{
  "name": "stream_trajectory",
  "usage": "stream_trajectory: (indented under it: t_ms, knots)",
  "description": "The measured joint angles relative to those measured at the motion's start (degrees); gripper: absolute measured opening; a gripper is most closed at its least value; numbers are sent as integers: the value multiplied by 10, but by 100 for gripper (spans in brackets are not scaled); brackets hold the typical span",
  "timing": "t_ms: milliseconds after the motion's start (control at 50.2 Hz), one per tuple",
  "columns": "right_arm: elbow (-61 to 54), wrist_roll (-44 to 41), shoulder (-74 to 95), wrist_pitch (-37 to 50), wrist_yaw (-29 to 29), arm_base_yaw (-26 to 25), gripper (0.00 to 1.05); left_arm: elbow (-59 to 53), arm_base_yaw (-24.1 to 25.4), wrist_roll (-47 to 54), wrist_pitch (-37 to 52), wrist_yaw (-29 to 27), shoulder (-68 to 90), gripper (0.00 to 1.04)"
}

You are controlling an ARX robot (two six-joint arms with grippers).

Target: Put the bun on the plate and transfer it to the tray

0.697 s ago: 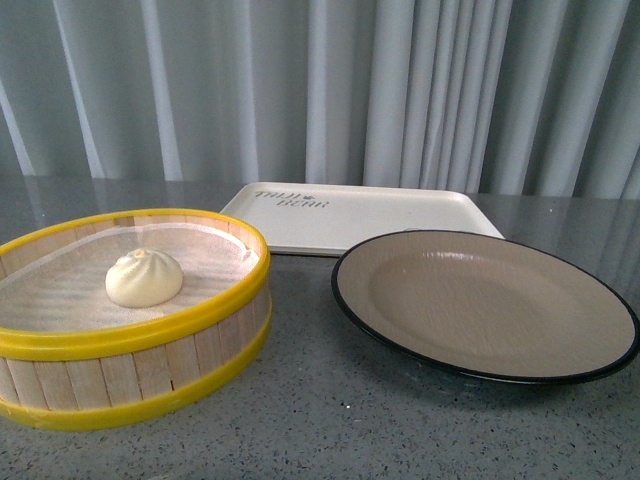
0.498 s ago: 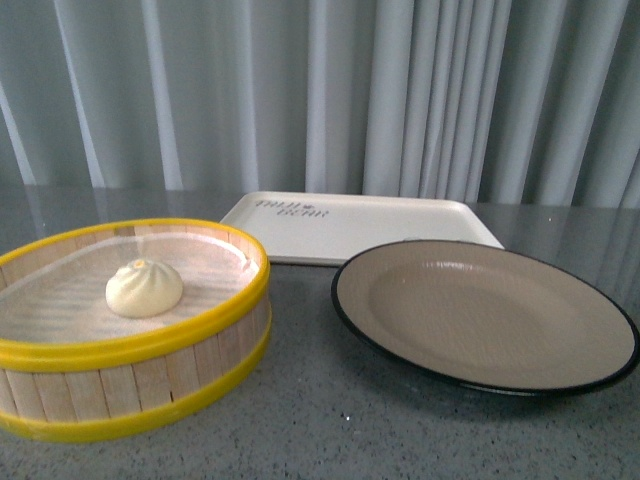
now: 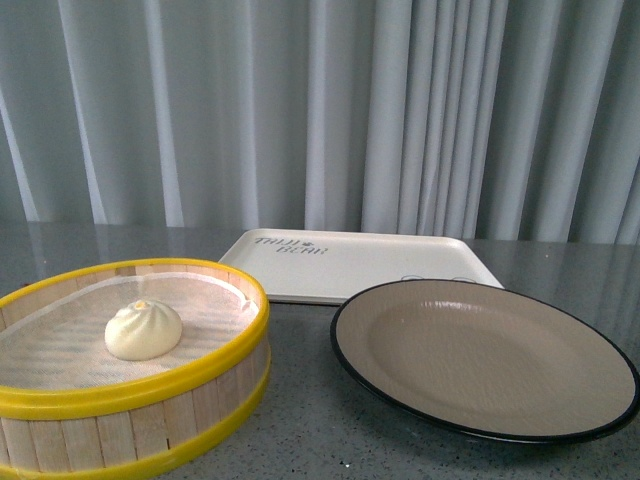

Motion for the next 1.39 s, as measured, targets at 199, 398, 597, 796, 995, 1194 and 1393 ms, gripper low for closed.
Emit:
stream_trajectory:
  t_ms: [199, 398, 597, 796, 995, 1194, 1393]
  knots:
    - [0, 0, 0, 0, 0, 0, 96, 0, 0, 0, 0, 0, 0, 98]
    - [0, 0, 0, 0, 0, 0, 96, 20, 19, -89, 3, 86, 85, 98]
    - [0, 0, 0, 0, 0, 0, 96, 104, 5, -166, 180, 140, 301, 98]
    - [0, 0, 0, 0, 0, 0, 96, 262, -48, -99, 265, 155, 557, 98]
    - [0, 0, 0, 0, 0, 0, 96, 396, -77, -3, 151, 88, 673, 98]
    - [0, 0, 0, 0, 0, 0, 96, 500, -109, 0, 39, 38, 756, 98]
    - [0, 0, 0, 0, 0, 0, 96, 520, -112, -33, 35, 35, 812, 98]
